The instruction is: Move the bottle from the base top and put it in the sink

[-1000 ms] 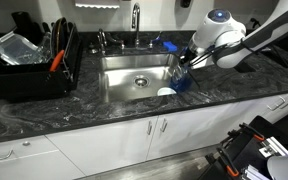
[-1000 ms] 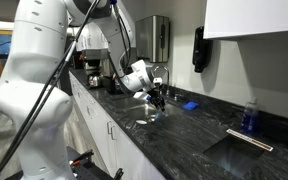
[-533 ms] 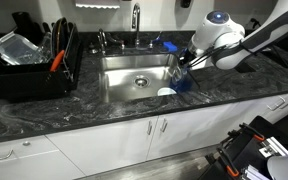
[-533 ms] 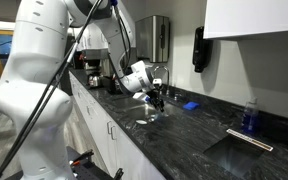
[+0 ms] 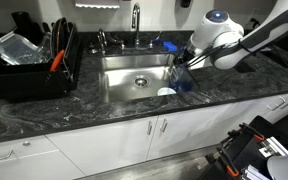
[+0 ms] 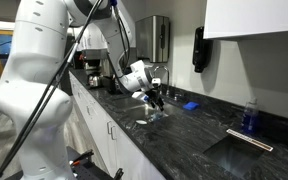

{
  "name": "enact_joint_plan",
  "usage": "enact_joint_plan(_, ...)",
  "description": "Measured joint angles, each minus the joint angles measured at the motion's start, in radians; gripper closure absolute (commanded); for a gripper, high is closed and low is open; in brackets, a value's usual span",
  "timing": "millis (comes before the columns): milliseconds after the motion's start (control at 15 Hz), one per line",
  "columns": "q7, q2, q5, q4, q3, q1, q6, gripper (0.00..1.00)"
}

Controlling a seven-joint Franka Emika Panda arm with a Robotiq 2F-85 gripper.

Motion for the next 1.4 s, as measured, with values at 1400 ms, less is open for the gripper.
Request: enact_joint_plan(1400,-0.609,-0.289,0.636,0.093,0.169,-0.076,-0.78,0.0)
